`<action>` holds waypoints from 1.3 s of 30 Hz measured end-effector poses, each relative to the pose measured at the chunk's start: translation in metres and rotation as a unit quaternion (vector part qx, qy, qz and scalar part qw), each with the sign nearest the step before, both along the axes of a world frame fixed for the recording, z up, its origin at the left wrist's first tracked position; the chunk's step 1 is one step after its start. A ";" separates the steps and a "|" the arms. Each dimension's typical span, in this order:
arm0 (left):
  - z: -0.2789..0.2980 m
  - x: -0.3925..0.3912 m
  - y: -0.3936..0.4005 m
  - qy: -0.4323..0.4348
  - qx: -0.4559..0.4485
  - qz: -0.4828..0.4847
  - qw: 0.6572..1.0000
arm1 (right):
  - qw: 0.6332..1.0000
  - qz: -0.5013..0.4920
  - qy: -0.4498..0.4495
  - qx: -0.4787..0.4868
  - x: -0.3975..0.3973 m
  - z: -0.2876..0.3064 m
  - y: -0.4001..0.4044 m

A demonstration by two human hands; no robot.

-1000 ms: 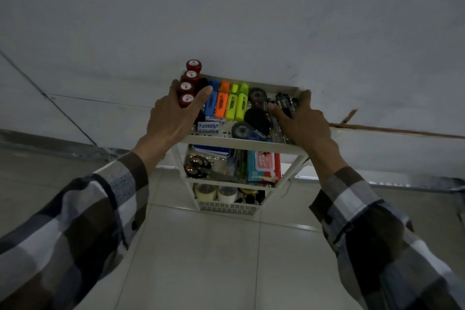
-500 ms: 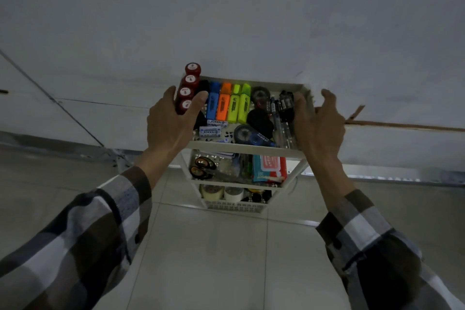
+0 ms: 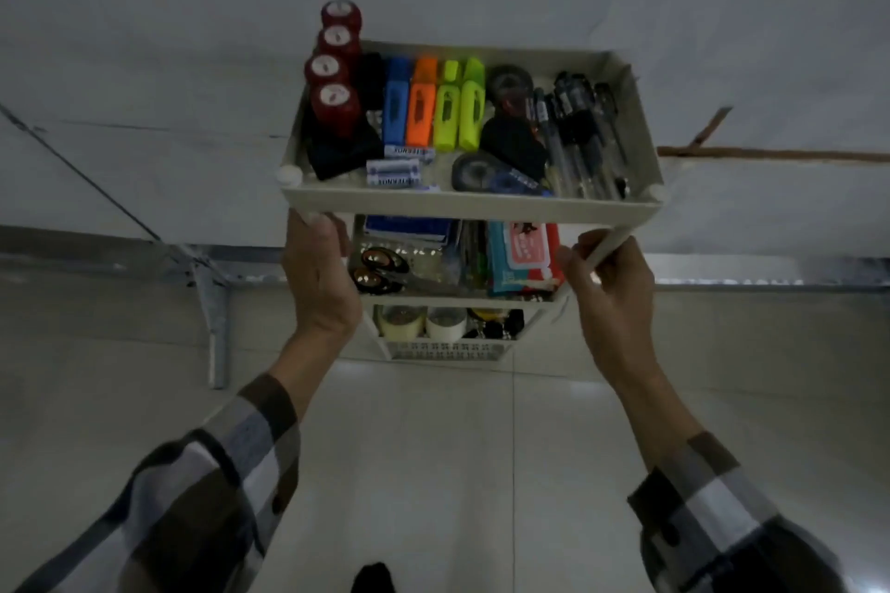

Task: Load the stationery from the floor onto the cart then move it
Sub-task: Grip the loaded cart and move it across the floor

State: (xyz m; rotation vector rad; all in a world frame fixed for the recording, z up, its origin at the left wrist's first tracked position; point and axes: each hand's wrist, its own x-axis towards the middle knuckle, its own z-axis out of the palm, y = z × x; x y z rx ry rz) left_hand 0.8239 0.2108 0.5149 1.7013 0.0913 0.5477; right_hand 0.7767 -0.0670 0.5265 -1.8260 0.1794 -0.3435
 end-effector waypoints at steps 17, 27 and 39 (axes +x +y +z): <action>-0.064 0.050 -0.011 -0.234 0.060 0.151 0.959 | 0.938 -0.181 -0.292 -0.039 0.066 -0.080 0.010; -0.221 0.019 0.005 -0.216 0.064 0.087 0.970 | 0.959 -0.109 -0.255 -0.051 0.035 -0.280 0.002; -0.339 0.018 0.002 -0.120 0.007 0.008 0.993 | 0.978 -0.083 -0.182 -0.053 0.034 -0.368 0.011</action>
